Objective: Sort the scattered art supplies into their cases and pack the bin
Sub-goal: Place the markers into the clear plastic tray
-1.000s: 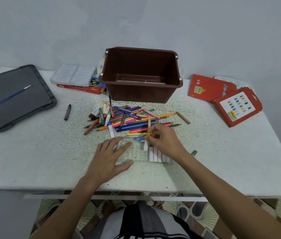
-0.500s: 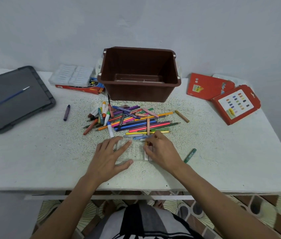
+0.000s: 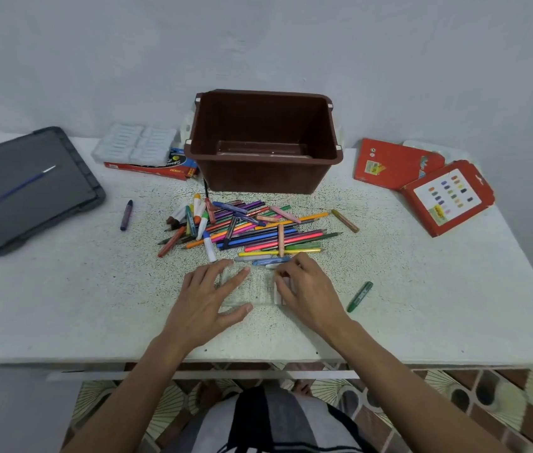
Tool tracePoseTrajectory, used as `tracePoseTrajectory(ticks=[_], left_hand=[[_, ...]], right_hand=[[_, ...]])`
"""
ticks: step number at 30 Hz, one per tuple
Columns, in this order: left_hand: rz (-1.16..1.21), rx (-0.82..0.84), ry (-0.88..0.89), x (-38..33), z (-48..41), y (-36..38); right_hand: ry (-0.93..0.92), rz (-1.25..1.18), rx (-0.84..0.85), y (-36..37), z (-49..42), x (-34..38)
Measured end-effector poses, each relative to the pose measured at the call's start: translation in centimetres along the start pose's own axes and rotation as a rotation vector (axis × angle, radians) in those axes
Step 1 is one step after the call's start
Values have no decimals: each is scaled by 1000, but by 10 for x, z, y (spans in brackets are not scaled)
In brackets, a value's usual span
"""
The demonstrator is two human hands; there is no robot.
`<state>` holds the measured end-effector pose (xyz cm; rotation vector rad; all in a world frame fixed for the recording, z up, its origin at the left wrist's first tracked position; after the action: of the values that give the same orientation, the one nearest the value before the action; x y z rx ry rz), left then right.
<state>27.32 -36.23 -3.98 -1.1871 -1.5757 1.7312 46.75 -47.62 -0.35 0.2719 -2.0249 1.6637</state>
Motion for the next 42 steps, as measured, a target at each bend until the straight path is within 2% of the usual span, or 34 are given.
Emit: tracePoseTrajectory(ticks=[6, 12, 14, 17, 21, 24, 34, 39, 42], left_hand=[[16, 1, -2, 1, 0, 1], [96, 10, -19, 1, 0, 1], [172, -35, -43, 1, -1, -1], [372, -181, -181, 2, -3, -7], [620, -296, -520, 0, -16, -15], [587, -333, -643, 3, -30, -18], [381, -262, -822, 5, -56, -24], [472, -322, -798, -3, -55, -31], [688, -373, -704, -12, -50, -39]], right_hand=[[-62, 77, -69, -5, 12, -14], [-140, 214, 8, -4, 25, -25], [-132, 215, 33, -4, 29, -27], [-148, 230, 40, -4, 35, -28], [-169, 248, 30, -1, 39, -30], [-165, 274, 31, 1, 42, -32], [-180, 250, 9, 8, 45, -37], [-188, 238, -3, 12, 46, -39], [-185, 231, -20, 15, 47, -40]])
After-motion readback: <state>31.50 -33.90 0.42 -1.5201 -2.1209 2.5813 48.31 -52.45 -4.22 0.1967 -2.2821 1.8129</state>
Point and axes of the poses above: each hand's wrist, its own z-axis away from the middle knuckle, its own y-axis out of the palm, x = y × z, the point moved 1 cm from there along -z, towards the middle knuckle, and after that the axes turned 7 degrees about x, right-handed, at the moved point
